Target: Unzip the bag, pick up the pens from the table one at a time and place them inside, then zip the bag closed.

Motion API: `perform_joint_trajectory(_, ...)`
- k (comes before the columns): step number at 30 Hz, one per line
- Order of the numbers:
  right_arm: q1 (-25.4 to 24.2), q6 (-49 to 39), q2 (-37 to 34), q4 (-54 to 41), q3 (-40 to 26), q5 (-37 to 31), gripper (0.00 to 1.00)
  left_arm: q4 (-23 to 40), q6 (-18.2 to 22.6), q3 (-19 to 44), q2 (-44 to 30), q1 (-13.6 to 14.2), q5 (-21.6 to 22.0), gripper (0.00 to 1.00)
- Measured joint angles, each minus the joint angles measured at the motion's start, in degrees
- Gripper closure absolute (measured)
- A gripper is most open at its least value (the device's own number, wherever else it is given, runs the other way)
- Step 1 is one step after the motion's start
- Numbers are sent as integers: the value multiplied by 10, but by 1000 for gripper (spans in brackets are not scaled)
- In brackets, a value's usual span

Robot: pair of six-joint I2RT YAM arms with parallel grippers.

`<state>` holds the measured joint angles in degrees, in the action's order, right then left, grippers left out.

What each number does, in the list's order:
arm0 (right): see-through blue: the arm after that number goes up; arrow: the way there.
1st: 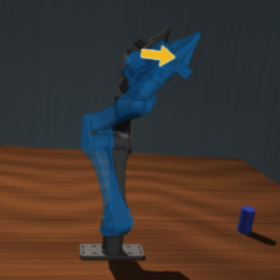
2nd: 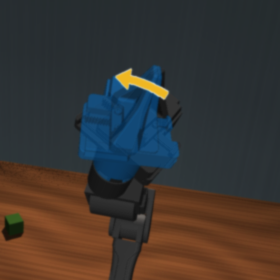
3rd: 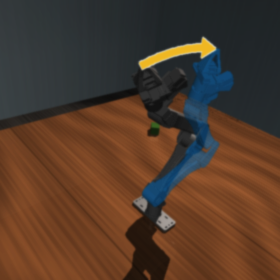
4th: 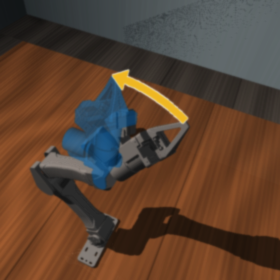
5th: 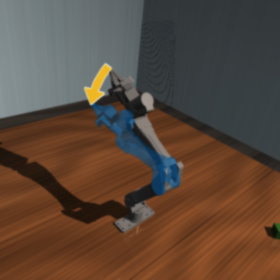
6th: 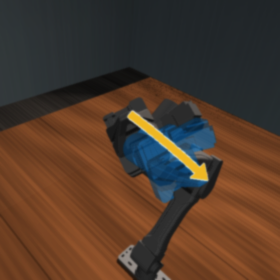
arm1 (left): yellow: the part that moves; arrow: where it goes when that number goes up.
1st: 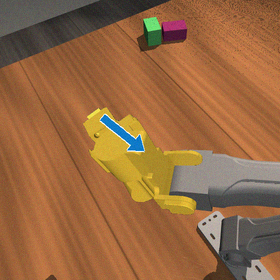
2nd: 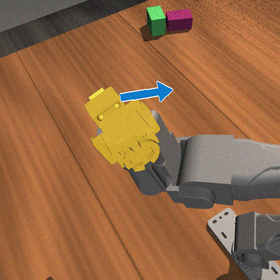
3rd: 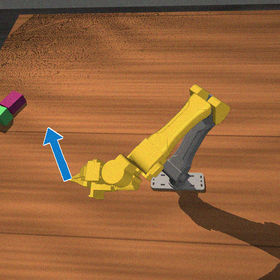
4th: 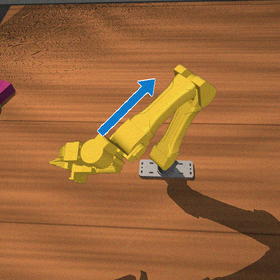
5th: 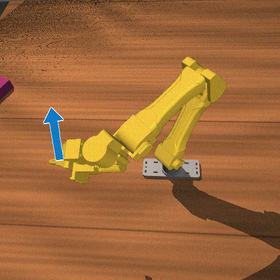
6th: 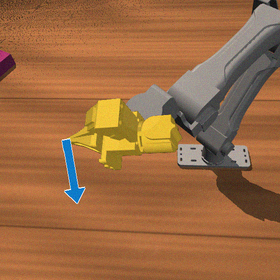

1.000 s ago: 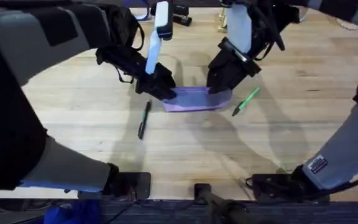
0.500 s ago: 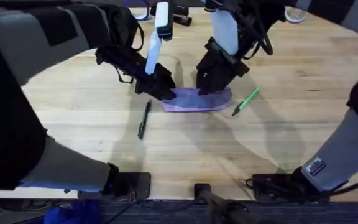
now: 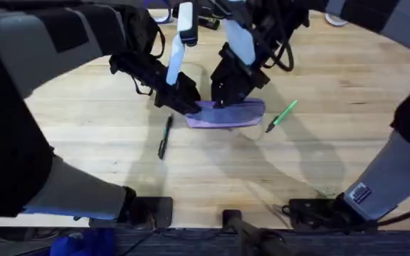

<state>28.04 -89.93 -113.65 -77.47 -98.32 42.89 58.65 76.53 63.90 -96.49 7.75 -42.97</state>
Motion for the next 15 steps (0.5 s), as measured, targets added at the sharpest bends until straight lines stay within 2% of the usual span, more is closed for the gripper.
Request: perform_joint_trajectory(15, 33, 23, 0, 27, 0, -5, 973, 3, 0, 0, 0, 0, 5, 959)
